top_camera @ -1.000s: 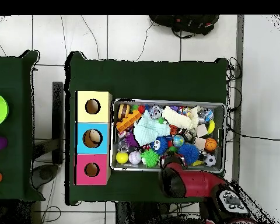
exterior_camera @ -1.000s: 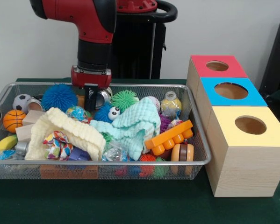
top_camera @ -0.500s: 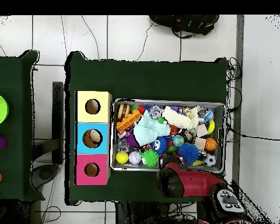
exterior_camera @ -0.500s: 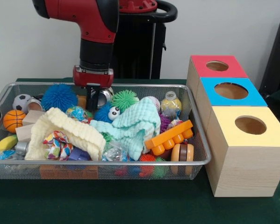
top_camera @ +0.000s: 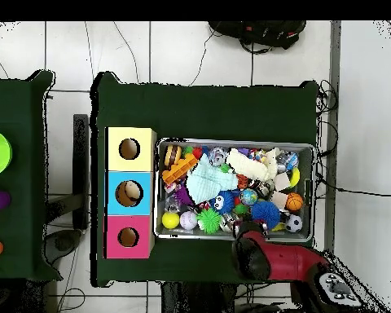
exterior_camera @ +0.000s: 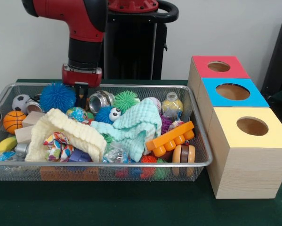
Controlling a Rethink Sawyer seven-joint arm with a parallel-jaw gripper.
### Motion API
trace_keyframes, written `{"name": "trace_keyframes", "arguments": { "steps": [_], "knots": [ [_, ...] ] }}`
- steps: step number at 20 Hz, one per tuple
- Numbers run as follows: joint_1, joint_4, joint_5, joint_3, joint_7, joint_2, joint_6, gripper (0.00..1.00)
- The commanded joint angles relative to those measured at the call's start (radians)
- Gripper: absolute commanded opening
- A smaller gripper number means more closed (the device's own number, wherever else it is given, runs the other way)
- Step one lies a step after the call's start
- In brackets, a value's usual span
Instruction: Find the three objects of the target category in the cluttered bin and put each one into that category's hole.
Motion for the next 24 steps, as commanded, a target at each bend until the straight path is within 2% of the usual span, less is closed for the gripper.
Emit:
{"name": "trace_keyframes", "arguments": {
  "steps": [1, 6, 12, 17, 20, 23, 24],
  "knots": [
    [-0.085, 0.124, -0.118, 0.021, 0.005, 0.050, 0.139, 0.00],
    [-0.055, 0.153, -0.096, 0.016, 0.027, 0.025, 0.193, 0.00],
    [-0.065, 0.138, -0.058, 0.062, -0.026, 0.016, 0.334, 0.00],
    [-0.045, 0.128, -0.031, 0.076, -0.032, 0.001, 0.399, 0.00],
    [-0.061, 0.130, -0.022, 0.100, -0.010, 0.015, 0.393, 0.00],
    [-0.113, 0.143, -0.016, 0.152, -0.008, 0.026, 0.395, 0.00],
    [-0.124, 0.142, -0.022, 0.165, -0.011, 0.028, 0.399, 1.00]
  ]
}}
